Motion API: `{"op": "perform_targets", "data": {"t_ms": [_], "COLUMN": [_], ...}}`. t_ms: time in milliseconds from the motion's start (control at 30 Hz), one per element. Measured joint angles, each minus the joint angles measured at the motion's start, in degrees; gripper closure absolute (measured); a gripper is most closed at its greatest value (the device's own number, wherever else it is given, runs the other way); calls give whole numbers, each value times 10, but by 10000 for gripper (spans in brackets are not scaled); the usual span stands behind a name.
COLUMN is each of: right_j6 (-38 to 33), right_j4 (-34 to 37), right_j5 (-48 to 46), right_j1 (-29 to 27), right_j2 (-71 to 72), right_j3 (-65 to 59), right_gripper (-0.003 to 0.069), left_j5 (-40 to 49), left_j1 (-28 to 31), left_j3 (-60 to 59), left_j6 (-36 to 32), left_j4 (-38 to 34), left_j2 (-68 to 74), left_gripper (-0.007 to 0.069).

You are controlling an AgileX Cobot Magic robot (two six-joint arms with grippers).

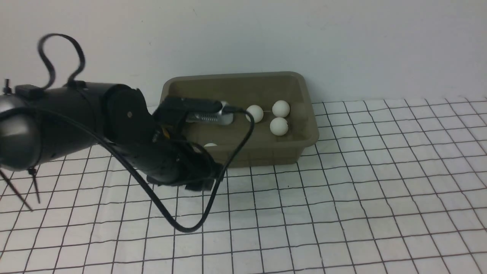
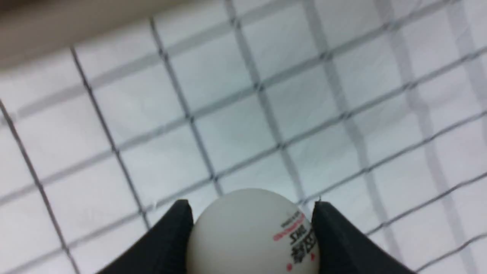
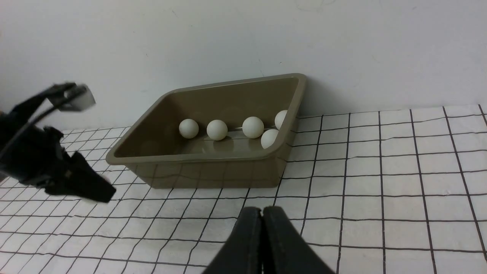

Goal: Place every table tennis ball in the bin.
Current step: Use the left arm to put the table tennis ball into the box

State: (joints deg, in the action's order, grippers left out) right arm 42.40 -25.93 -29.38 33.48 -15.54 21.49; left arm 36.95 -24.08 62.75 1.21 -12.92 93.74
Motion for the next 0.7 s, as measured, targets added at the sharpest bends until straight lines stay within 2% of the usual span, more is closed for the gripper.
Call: {"op": "perform_targets", "data": {"t_ms": [200, 467, 700], "right_j6": [0, 0, 0], "right_j4": [1, 2, 2], "right_j5": [0, 0, 0], "right_j1": [0, 0, 0], "right_j2": [0, 0, 0], "right_j3": [0, 0, 0], "right_gripper": [676, 676, 676], "left_j5": [-110, -215, -239], "left_j1": [0, 0, 0], "left_j3": [0, -1, 21], "left_j6": [-1, -25, -37], "left_j4": [-27, -29, -29], "left_j2": [-48, -29, 24], "left_gripper": [275, 275, 275]}}
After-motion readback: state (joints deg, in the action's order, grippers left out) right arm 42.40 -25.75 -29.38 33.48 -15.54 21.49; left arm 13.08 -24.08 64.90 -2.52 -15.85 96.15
